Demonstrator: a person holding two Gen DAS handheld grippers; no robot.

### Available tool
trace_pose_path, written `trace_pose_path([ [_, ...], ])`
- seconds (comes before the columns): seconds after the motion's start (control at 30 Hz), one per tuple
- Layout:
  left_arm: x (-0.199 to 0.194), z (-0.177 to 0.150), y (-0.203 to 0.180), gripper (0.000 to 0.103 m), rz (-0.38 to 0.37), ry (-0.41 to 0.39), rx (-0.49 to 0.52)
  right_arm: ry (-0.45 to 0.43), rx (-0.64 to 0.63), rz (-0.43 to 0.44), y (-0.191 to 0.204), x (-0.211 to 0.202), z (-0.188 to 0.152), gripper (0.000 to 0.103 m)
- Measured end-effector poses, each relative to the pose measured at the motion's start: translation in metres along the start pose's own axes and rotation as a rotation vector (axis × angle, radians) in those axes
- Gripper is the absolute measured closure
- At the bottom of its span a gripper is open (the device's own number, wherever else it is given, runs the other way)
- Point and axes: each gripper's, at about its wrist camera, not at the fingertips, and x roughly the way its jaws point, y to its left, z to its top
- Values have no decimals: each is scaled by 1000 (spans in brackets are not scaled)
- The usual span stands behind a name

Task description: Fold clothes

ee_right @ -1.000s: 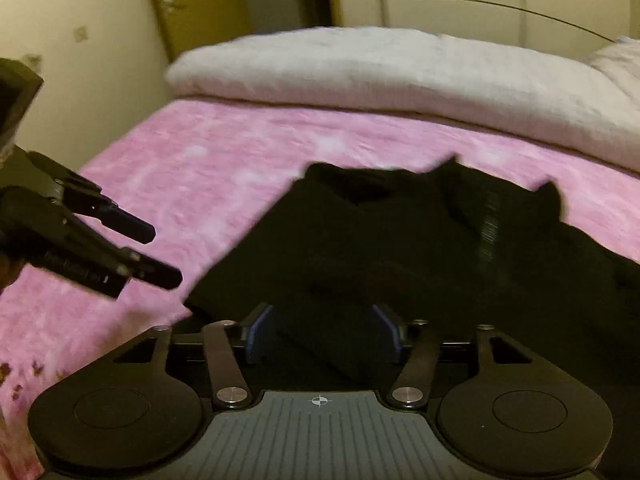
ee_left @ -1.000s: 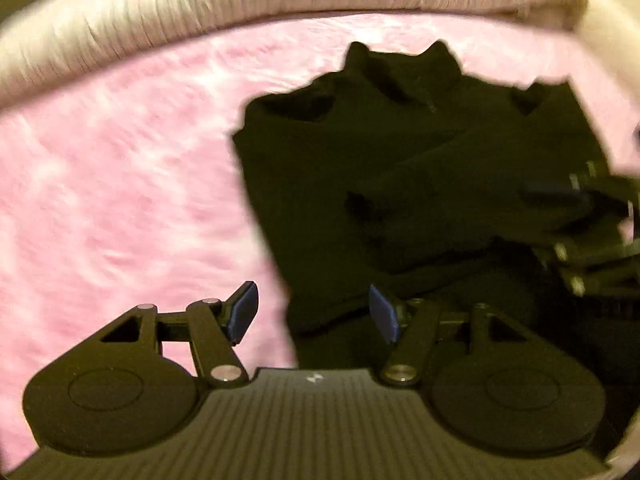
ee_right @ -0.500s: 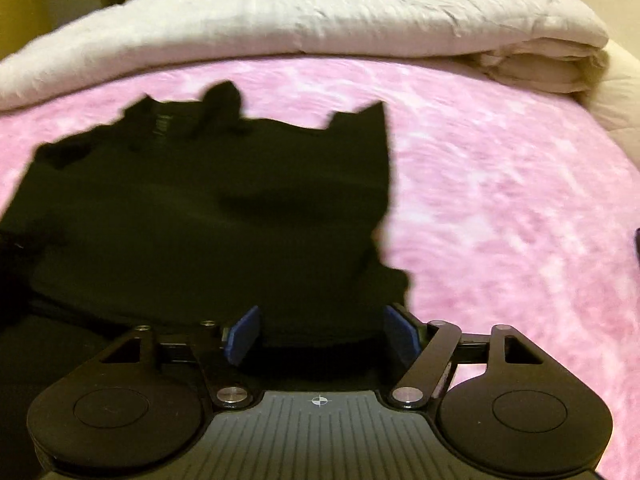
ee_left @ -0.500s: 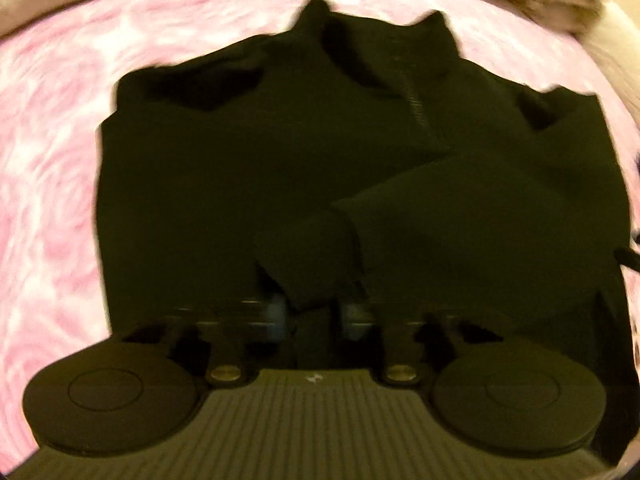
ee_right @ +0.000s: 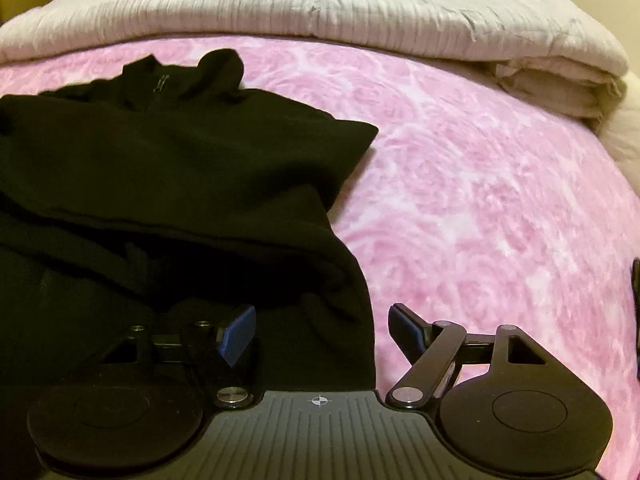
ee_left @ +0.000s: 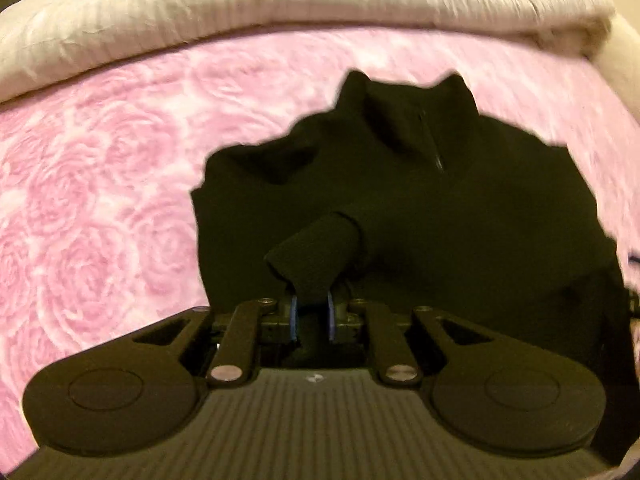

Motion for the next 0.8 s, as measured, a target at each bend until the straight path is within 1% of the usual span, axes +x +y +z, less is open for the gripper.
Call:
trace_pose_path([
  [0.1, -10, -9, 1, 93, 22, 7, -11, -36, 2, 8, -2, 24, 9, 27],
  [0.17, -13, -12, 5, 93, 43, 22, -29, -53, -21, 8, -2, 32, 9, 27],
  [0.2, -13, -13, 8, 93, 54, 31, -38, -66, -46, -11, -3, 35, 9, 27],
  [0.23, -10, -15, 10, 93, 60, 48, -42, -72, -40, -46, -7, 36, 9, 27],
  [0.3, 0, -19, 8, 93, 66, 80, -22, -76, 7, -138, -20, 38, 8, 27],
  [0.33, 6, -20, 6, 93, 71, 94, -7, -63, 44, -136, -27, 39, 7, 26],
  [0.37, 10, -22, 4, 93, 78, 102, 8, -44, 50, -125, -29, 41, 5, 26],
  [0.4, 13, -23, 1, 93, 84, 108, 22, -26, 34, -126, -29, 42, 3, 26],
  [0.47, 14, -25, 1, 93, 89, 106, 22, -20, 5, -128, -28, 41, 1, 27],
  [0.53, 14, -27, 4, 92, 87, 100, 22, 15, 44, -89, -31, 43, -1, 26],
  [0.57, 17, -28, 8, 92, 81, 109, 14, 35, 67, -68, -34, 45, -1, 26],
  [0.67, 26, -29, 22, 89, 45, 136, -33, 60, 60, -70, -29, 44, -4, 26],
  [0.77, 21, -30, 31, 82, 53, 121, -43, 93, 73, -91, -23, 34, -9, 26],
  [0.8, 19, -31, 33, 77, 59, 117, -46, 108, 87, -98, -21, 29, -11, 26],
])
